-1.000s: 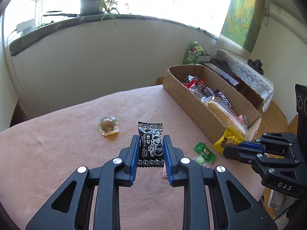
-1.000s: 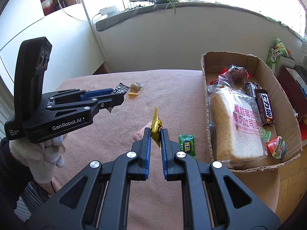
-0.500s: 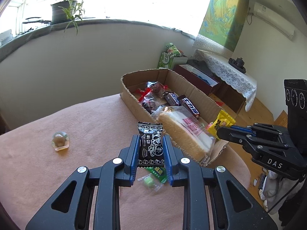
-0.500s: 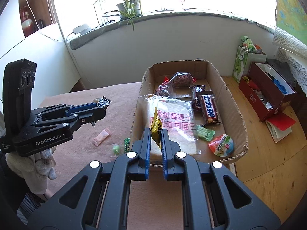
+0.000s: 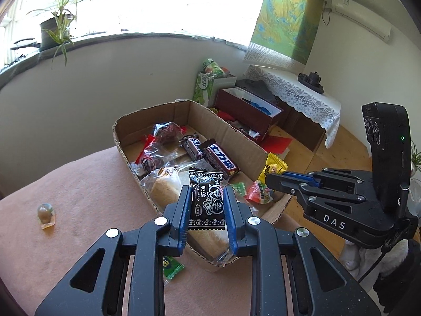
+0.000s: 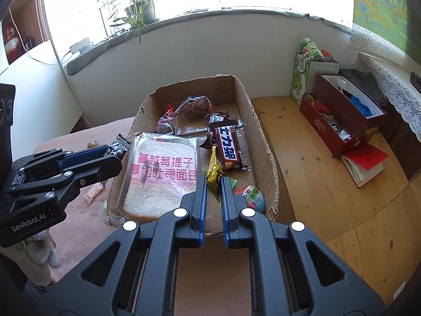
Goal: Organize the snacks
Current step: 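Carry the yellow candy and black-wrapped candy into the box, then open both grippers to release the candies into the box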
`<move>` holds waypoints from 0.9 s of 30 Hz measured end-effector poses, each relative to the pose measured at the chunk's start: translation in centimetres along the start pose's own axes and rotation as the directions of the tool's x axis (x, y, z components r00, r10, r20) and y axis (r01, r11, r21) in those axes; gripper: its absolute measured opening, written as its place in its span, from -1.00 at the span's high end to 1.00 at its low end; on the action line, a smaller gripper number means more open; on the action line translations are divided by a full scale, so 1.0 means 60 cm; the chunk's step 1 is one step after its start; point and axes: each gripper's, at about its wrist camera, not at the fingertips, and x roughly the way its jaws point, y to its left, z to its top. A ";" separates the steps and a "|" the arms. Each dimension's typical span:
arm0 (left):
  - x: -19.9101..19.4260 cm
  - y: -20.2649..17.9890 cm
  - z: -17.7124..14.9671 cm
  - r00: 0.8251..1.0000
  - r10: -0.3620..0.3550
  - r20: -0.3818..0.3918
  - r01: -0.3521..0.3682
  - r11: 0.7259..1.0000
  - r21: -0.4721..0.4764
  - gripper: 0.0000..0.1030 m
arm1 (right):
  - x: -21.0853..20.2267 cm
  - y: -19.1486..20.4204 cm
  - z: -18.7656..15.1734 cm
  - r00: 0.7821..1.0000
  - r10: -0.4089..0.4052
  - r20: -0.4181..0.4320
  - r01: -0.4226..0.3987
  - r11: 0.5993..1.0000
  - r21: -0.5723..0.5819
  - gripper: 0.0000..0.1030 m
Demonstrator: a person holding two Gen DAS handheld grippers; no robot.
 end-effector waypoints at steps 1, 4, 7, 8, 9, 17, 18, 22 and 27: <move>0.002 -0.004 0.001 1.000 0.001 0.000 -0.001 1.000 0.001 0.56 | 0.001 -0.004 0.000 1.000 -0.001 -0.001 0.001 1.000 0.003 0.80; 0.009 -0.011 0.004 1.000 0.004 -0.002 -0.004 1.000 0.009 0.56 | 0.005 -0.013 0.001 1.000 0.000 -0.002 0.000 1.000 0.011 0.80; 0.012 -0.020 0.005 1.000 0.006 -0.006 -0.006 1.000 0.015 0.55 | 0.009 -0.018 0.002 1.000 0.002 -0.007 -0.002 1.000 0.009 0.80; 0.013 -0.022 0.006 1.000 0.008 -0.005 -0.007 1.000 0.018 0.55 | 0.010 -0.017 0.003 1.000 0.001 -0.009 -0.001 1.000 0.006 0.80; 0.013 -0.023 0.006 1.000 0.009 -0.004 -0.009 1.000 0.020 0.55 | 0.011 -0.017 0.003 1.000 -0.001 -0.010 0.001 1.000 0.004 0.80; 0.011 -0.031 0.010 1.000 0.026 0.008 -0.026 0.999 0.037 0.50 | 0.015 -0.022 0.004 1.000 -0.005 -0.006 0.005 1.000 0.013 0.80; 0.010 -0.032 0.011 1.000 0.028 0.009 -0.029 0.999 0.037 0.38 | 0.015 -0.023 0.004 1.000 -0.008 -0.006 0.008 1.000 0.016 0.80; 0.007 -0.033 0.011 0.999 0.035 0.012 -0.035 0.999 0.040 0.28 | 0.016 -0.025 0.004 1.000 -0.019 -0.003 0.019 1.000 0.016 0.31; 0.004 -0.032 0.011 0.999 0.038 0.016 -0.038 0.999 0.038 0.26 | 0.006 -0.028 0.005 0.999 -0.034 0.020 0.034 0.999 0.016 -0.04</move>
